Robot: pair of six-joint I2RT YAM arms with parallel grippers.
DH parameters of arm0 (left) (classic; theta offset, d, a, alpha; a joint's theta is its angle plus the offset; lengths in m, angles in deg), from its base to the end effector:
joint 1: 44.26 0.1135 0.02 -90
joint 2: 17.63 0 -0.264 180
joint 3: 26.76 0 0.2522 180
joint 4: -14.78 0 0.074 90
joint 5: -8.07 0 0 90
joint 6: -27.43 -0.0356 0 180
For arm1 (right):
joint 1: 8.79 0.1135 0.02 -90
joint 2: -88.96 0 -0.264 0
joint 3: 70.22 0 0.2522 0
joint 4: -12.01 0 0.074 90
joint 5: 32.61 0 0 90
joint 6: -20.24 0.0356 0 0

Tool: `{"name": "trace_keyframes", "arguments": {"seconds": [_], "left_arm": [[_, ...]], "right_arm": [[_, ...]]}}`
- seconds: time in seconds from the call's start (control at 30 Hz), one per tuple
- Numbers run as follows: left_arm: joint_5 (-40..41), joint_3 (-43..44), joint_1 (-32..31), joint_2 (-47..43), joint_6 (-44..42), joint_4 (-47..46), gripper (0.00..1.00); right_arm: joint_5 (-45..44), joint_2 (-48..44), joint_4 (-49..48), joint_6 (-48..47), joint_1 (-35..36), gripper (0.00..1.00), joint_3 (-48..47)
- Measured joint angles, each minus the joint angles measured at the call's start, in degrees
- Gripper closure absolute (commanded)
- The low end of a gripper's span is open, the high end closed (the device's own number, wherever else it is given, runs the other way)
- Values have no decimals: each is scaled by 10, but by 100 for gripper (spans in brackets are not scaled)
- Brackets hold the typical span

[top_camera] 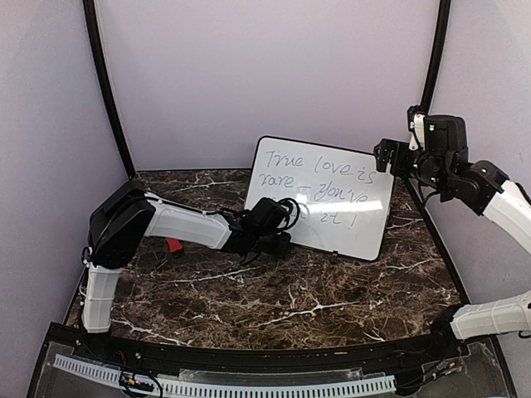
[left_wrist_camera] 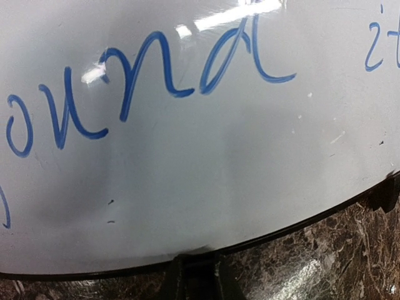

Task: Erase the whiteboard
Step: Move the whiteboard to the center of the board.

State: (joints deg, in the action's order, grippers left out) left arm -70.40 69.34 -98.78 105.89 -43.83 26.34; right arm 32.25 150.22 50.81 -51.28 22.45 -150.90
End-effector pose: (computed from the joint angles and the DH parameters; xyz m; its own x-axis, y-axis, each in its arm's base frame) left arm 0.2811 -0.3821 0.1490 -0.5731 0.2617 -0.7765 0.5529 0.8229 -0.1307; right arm 0.2055 0.1069 0.3936 -0.3093 0.1480 -0.9394 -0.0304 0.9858 0.1653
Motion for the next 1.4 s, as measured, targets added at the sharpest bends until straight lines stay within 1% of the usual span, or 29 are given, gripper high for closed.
{"name": "trace_keyframes", "arguments": {"seconds": [0.07, 0.17, 0.33, 0.73, 0.93, 1.1, 1.2, 1.27, 1.3, 1.4], "left_arm": [[-3, -2, 3, 0, -3, -5, 100], [-7, -16, 3, -3, -12, -23, 100], [-21, -70, 4, -34, -37, -51, 100], [-41, -197, 2, -148, -116, -22, 99], [-61, -240, 3, -184, -160, -24, 98], [-70, -256, 3, -197, -197, -24, 97], [-70, -262, 3, -202, -217, -25, 94], [-70, -266, 5, -206, -227, -25, 88], [-70, -266, 8, -206, -231, -25, 83], [-73, -266, 16, -207, -247, -26, 76]], "right_arm": [[2, 0, 5, -2, -1, 1, 0], [9, 0, 13, -7, -1, 1, -4], [22, 0, 24, -18, -1, 1, -13], [90, 0, 59, -58, -2, 1, -38], [117, 0, 77, -70, -2, 1, -50], [141, 0, 93, -77, -2, 1, -58], [159, 5, 104, -83, -2, 1, -68], [171, 11, 110, -86, -2, 1, -71], [177, 14, 112, -87, -2, 1, -72], [203, 28, 123, -88, -2, 1, -75]]}}
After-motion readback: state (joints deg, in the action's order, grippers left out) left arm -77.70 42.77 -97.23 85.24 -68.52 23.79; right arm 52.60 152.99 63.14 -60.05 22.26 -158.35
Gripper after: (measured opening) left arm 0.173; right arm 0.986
